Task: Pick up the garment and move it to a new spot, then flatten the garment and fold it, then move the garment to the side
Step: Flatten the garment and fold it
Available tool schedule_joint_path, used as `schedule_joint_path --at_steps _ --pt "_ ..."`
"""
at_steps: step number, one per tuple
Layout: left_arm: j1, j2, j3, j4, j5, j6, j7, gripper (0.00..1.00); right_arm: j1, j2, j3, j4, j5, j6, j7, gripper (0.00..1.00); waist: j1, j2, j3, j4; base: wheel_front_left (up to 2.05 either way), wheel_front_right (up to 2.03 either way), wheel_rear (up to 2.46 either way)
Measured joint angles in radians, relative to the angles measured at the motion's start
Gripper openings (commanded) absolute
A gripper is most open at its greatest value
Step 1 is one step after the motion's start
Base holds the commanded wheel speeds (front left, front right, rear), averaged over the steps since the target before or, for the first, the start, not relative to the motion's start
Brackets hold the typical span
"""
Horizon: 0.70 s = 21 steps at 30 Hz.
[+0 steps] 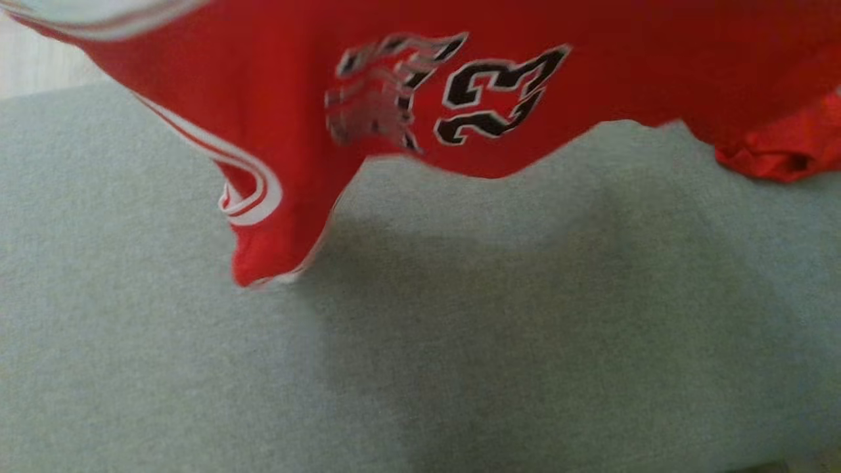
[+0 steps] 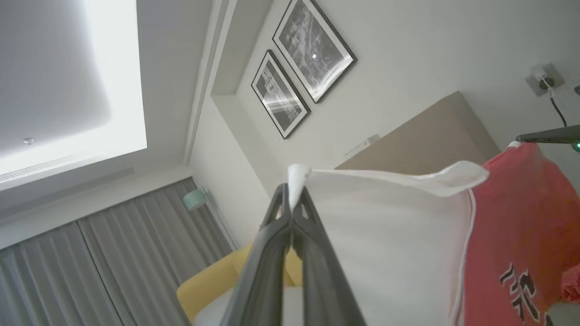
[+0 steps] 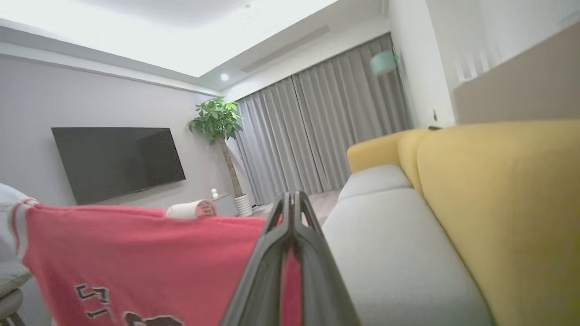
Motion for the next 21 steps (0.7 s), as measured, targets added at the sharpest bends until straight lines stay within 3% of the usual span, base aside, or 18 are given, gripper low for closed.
schedule_joint_path --at_steps 4,9,15,16,21 --pt "-0.073 0.023 0.057 0.004 -0.058 -0.062 0.000 0.00 -0.113 -0.031 -0.037 -0.011 0.000 0.000 0.045 0.00 0.0001 0.0000 0.013 -0.005 0.00 0.00 0.00" --pt "-0.162 0.003 0.066 0.063 -0.073 -0.132 0.068 0.00 -0.347 -0.008 0.014 0.058 -0.048 0.000 0.110 0.00 0.0003 0.0000 0.073 -0.007 0.00 0.00 0.00" --pt "-0.319 -0.148 0.002 0.248 0.020 -0.169 0.147 0.00 -0.643 0.117 0.114 0.259 -0.194 0.000 0.141 0.00 0.0006 -0.0001 0.185 0.004 0.00 0.00 0.00" --pt "-0.385 -0.211 -0.032 0.328 0.076 -0.176 0.151 0.00 -0.733 0.156 0.144 0.336 -0.254 0.000 0.139 0.00 0.0007 -0.0001 0.227 0.010 0.00 0.00 0.00" --pt "-0.591 -0.364 -0.108 0.515 0.208 -0.184 0.074 0.00 -0.916 0.244 0.146 0.532 -0.379 0.000 0.024 0.00 0.0009 -0.0001 0.321 0.033 0.00 0.00 0.00"
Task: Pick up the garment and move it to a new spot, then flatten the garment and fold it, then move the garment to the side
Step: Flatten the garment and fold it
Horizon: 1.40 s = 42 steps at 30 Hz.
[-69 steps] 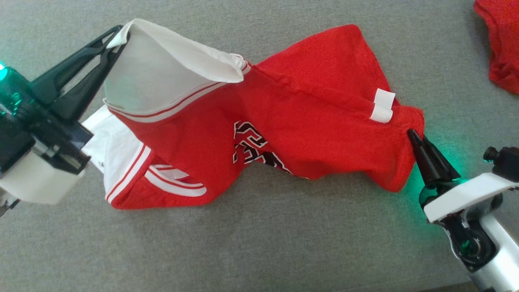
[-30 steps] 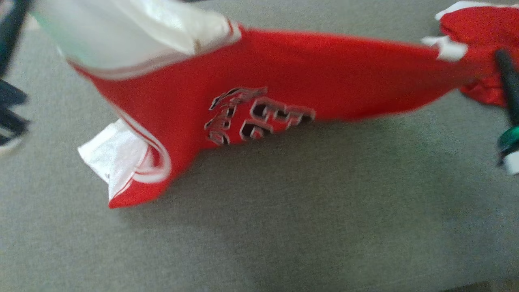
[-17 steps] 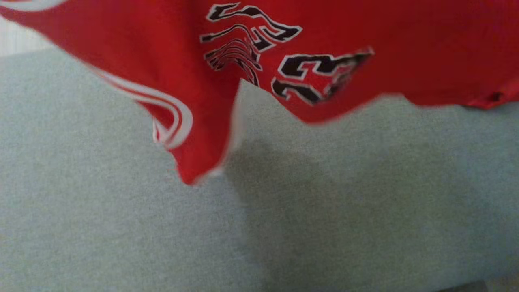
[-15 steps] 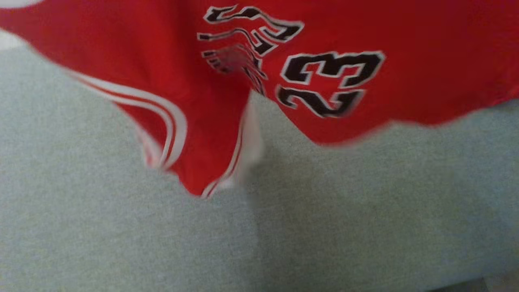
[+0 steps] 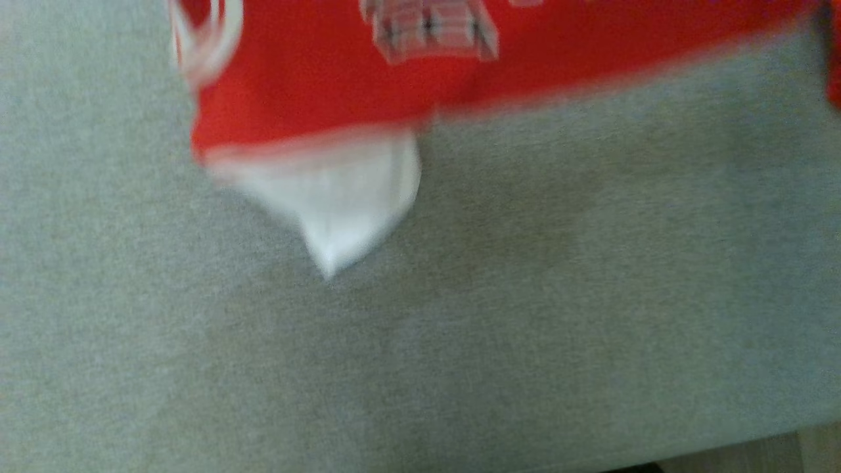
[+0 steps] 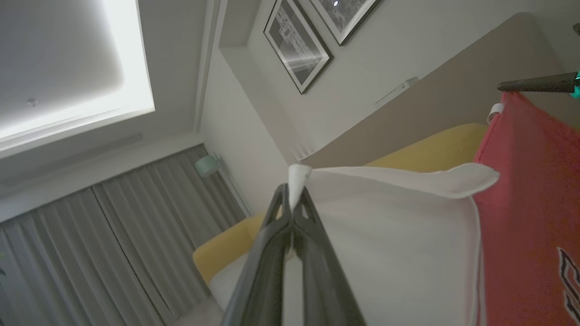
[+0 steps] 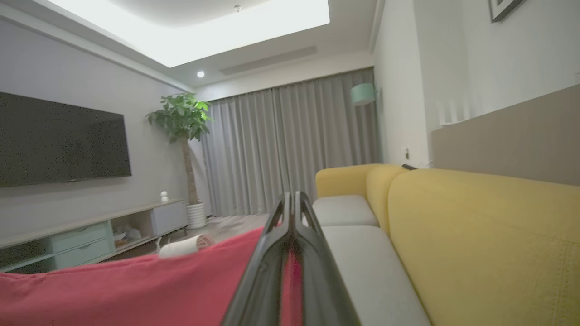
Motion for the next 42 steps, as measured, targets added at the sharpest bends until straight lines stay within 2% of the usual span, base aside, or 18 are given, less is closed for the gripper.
schedule_joint_path --at_steps 5,9,13,18,22,25,30,32,37,42 --pt "-0.192 -0.086 -0.032 0.138 0.077 0.000 -0.070 0.00 -0.129 0.007 0.012 0.113 -0.089 0.000 -0.094 0.00 -0.0002 0.0000 0.063 0.028 0.00 0.00 0.00" --pt "-0.202 -0.096 -0.050 0.149 0.058 0.000 -0.074 0.00 -0.135 -0.003 0.061 0.133 -0.109 0.000 -0.114 0.00 -0.0005 0.0000 0.075 0.046 0.00 0.00 0.00" --pt "-0.115 -0.067 -0.063 0.057 0.009 0.000 -0.077 0.00 -0.101 -0.032 0.121 0.142 -0.110 0.000 -0.136 0.00 -0.0005 0.0000 0.082 0.059 0.00 0.00 0.00" --pt "0.189 -0.001 -0.057 -0.078 -0.011 0.000 -0.077 0.00 0.073 -0.070 0.160 0.147 -0.104 0.000 -0.186 0.00 -0.0005 0.0000 0.066 0.066 0.00 0.00 0.00" --pt "0.496 0.021 -0.019 -0.170 0.015 0.003 -0.077 0.00 0.274 -0.091 0.185 0.141 -0.104 0.000 -0.212 0.00 -0.0006 0.0000 0.029 0.067 0.00 0.00 0.00" --pt "0.743 0.019 -0.002 -0.243 0.035 0.046 -0.077 0.00 0.435 -0.095 0.164 0.125 -0.107 0.000 -0.221 0.00 -0.0007 0.0001 -0.008 0.065 0.00 0.00 0.00" --pt "1.142 -0.004 0.044 -0.320 0.063 0.134 -0.076 0.00 0.706 -0.074 0.084 0.062 -0.132 0.000 -0.223 0.00 -0.0009 0.0001 -0.078 0.052 0.00 0.00 0.00" --pt "1.273 -0.026 0.066 -0.343 0.080 0.152 -0.076 0.00 0.805 -0.051 0.036 0.030 -0.149 0.000 -0.224 0.00 -0.0010 0.0001 -0.105 0.044 0.00 0.00 0.00" --pt "1.518 -0.094 0.124 -0.368 0.117 0.163 -0.076 0.00 1.027 -0.014 -0.050 -0.037 -0.206 0.000 -0.224 0.00 -0.0010 0.0001 -0.161 0.028 0.00 0.00 0.00" --pt "1.678 -0.127 0.179 -0.370 0.131 0.130 -0.076 0.00 1.191 -0.011 -0.092 -0.104 -0.249 0.000 -0.223 0.00 -0.0009 0.0001 -0.202 0.024 0.00 0.00 0.00"
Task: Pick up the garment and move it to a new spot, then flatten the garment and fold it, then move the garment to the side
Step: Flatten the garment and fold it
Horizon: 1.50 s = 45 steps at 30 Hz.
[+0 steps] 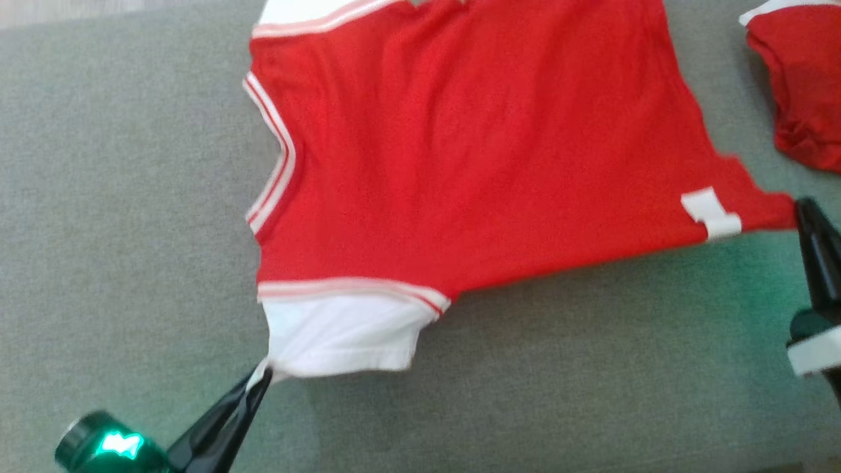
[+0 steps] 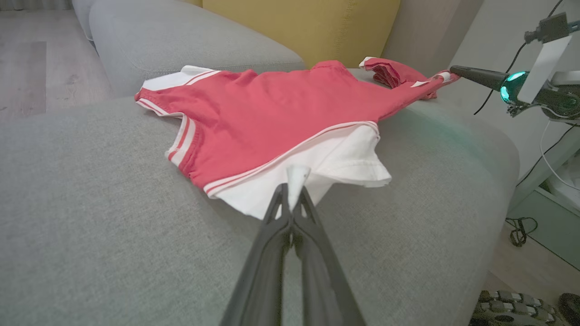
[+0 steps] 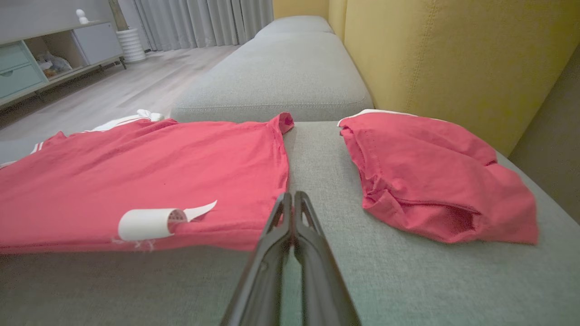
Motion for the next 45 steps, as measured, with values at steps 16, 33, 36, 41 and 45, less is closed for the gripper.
schedule_joint_path --at_steps 16,33,36,41,45 --pt "-0.139 -0.065 0.112 0.067 0.061 -0.122 0.000 0.00 -0.023 0.085 -0.097 -0.065 -0.081 0.000 0.120 0.00 0.0004 0.0000 0.021 0.028 0.00 0.00 0.00" --pt "-0.744 -0.025 -0.062 0.279 0.051 -0.130 0.012 0.00 -0.412 0.071 0.002 0.113 -0.124 0.000 0.156 0.00 0.0006 -0.0001 0.195 0.039 0.00 0.00 0.00" --pt "-0.806 -0.023 -0.088 0.314 0.058 -0.130 0.012 0.00 -0.437 0.067 0.022 0.149 -0.121 0.000 0.146 0.00 0.0005 -0.0001 0.211 0.042 0.00 0.00 0.00" --pt "-0.847 -0.045 -0.083 0.372 0.022 -0.130 0.010 0.74 -0.463 0.068 0.068 0.199 -0.086 0.000 0.133 0.11 0.0005 -0.0001 0.215 0.040 0.00 0.00 0.00" --pt "-0.813 -0.107 -0.053 0.408 -0.061 -0.119 0.007 1.00 -0.469 0.081 0.085 0.230 -0.060 0.000 0.077 1.00 0.0003 -0.0001 0.197 0.034 0.00 0.00 0.00"
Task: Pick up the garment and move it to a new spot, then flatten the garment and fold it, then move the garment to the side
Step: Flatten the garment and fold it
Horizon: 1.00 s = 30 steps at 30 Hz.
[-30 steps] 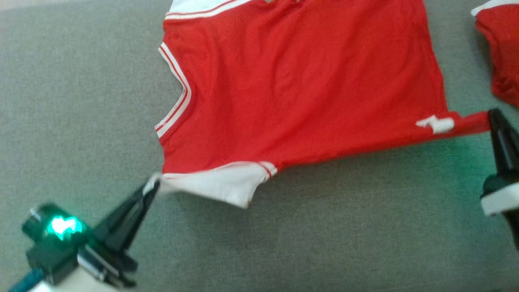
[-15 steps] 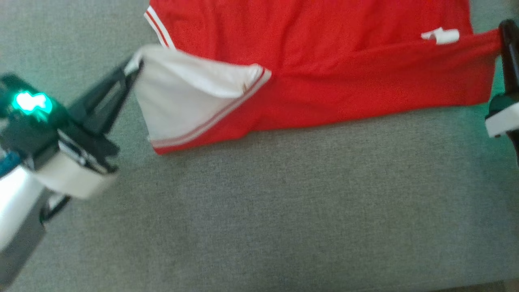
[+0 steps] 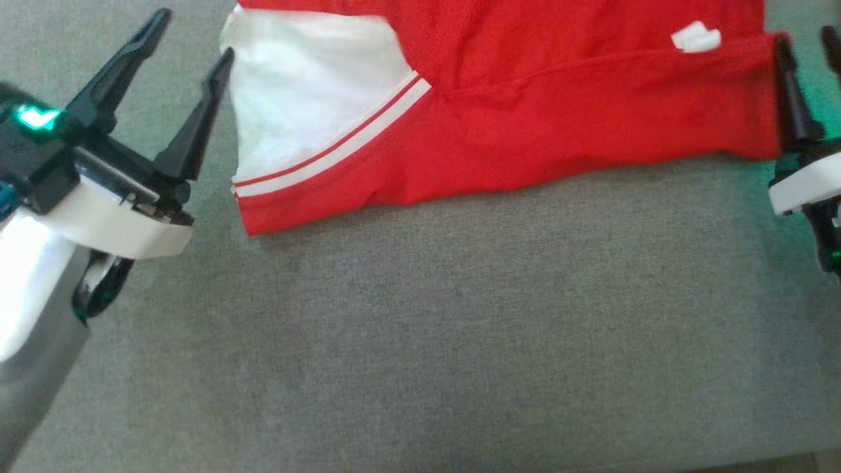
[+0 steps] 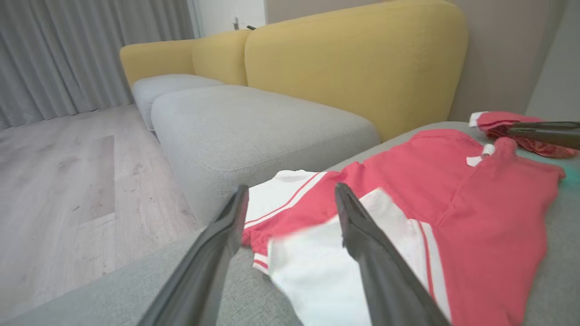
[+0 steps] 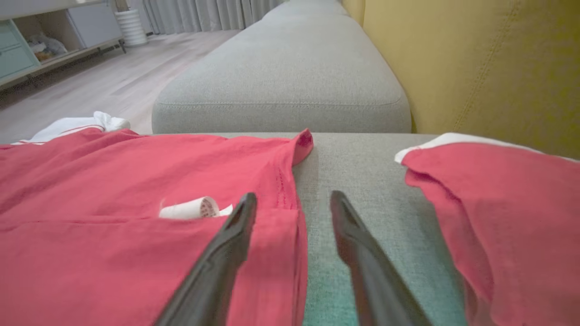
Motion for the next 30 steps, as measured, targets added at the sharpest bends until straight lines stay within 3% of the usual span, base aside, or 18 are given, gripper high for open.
schedule_joint_path --at_steps 7,13,18,30 --pt "0.230 -0.133 0.165 -0.058 -0.042 0.114 -0.005 1.00 0.006 0.021 0.002 0.007 0.000 0.000 -0.066 1.00 -0.0001 0.0000 -0.041 -0.001 0.00 0.00 0.00" --pt "0.462 -0.227 0.171 -0.040 -0.078 0.123 -0.004 1.00 0.068 0.050 -0.013 0.008 0.013 0.000 -0.075 1.00 -0.0002 0.0000 -0.084 0.002 0.00 0.00 0.00" --pt "0.480 -0.247 0.159 0.048 -0.101 0.164 0.033 1.00 0.108 0.072 -0.006 0.009 0.025 0.000 -0.075 1.00 -0.0002 0.0000 -0.099 -0.006 0.00 0.00 0.00" --pt "0.395 -0.261 0.146 0.106 -0.104 0.143 0.054 1.00 0.108 0.083 -0.018 -0.006 0.025 0.000 -0.078 1.00 0.0000 0.0000 -0.073 -0.022 0.00 0.00 0.00"
